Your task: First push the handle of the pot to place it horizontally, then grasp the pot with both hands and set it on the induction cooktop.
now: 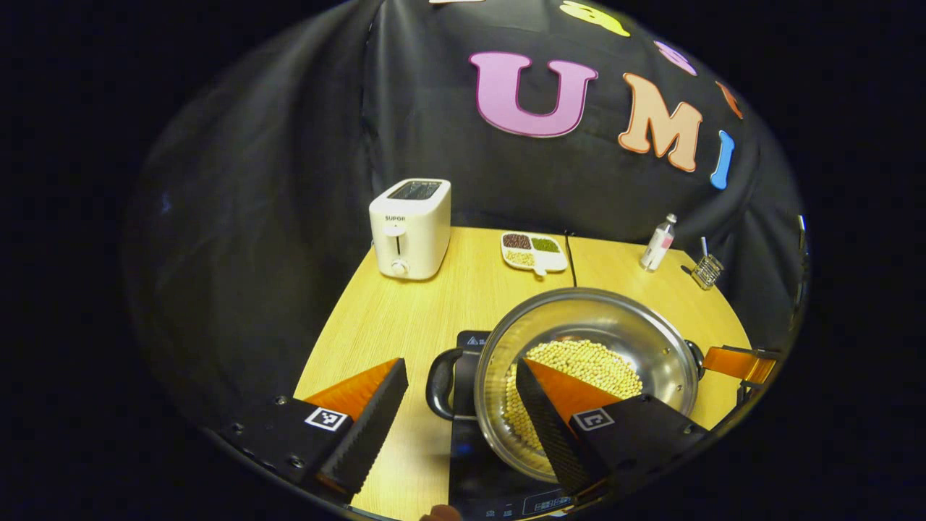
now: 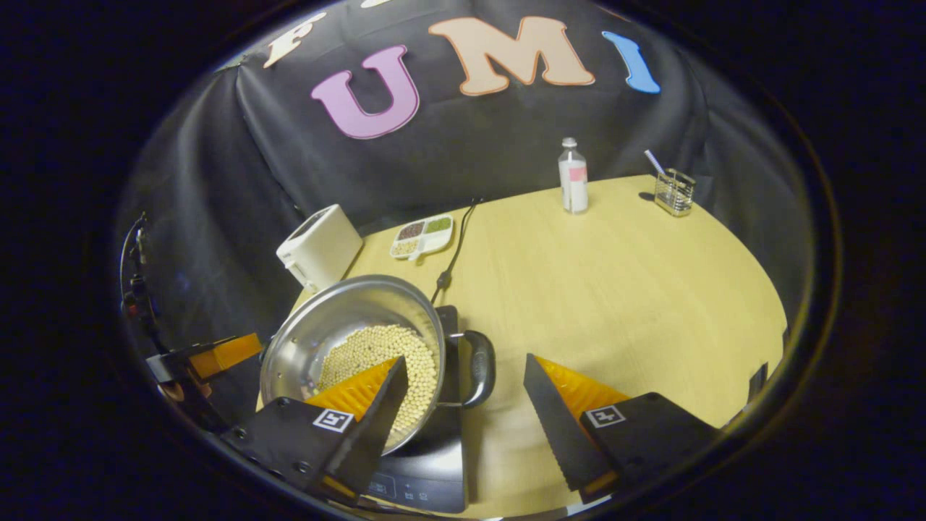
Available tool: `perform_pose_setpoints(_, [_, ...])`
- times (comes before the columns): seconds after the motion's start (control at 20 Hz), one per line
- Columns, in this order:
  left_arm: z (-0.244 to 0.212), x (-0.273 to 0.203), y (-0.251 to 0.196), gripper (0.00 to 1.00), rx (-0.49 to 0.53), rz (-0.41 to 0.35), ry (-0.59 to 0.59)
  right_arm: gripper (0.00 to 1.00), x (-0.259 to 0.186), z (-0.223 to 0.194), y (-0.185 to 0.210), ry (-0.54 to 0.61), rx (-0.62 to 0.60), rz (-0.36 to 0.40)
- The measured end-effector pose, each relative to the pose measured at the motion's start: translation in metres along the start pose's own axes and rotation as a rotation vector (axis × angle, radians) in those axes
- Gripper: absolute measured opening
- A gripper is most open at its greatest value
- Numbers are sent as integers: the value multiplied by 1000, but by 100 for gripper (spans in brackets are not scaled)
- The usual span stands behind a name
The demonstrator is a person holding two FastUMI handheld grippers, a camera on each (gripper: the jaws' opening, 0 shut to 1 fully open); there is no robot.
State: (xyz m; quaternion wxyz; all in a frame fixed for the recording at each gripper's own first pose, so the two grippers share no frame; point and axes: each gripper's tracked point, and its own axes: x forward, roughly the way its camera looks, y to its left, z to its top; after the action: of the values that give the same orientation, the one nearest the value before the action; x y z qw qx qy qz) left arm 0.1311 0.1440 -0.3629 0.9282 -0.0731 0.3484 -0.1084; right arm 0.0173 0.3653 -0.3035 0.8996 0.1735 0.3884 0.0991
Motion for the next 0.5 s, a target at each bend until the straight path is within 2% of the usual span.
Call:
perform_pose_setpoints(0.25, [10, -4, -23, 97, 18, -5, -35, 99, -8, 11, -15, -44, -2, -3])
perform_pose_setpoints(0.3, [10, -4, -29, 97, 15, -4, -32, 96, -9, 12, -20, -47, -4, -2])
perform_pose_setpoints(0.35, [8, -6, -34, 97, 9, -2, -31, 99, -9, 14, -25, -51, -7, -1])
perform_pose_setpoints(0.5, [11, -11, -55, 97, 9, 14, -41, 100, -13, 26, -46, -77, -21, 4])
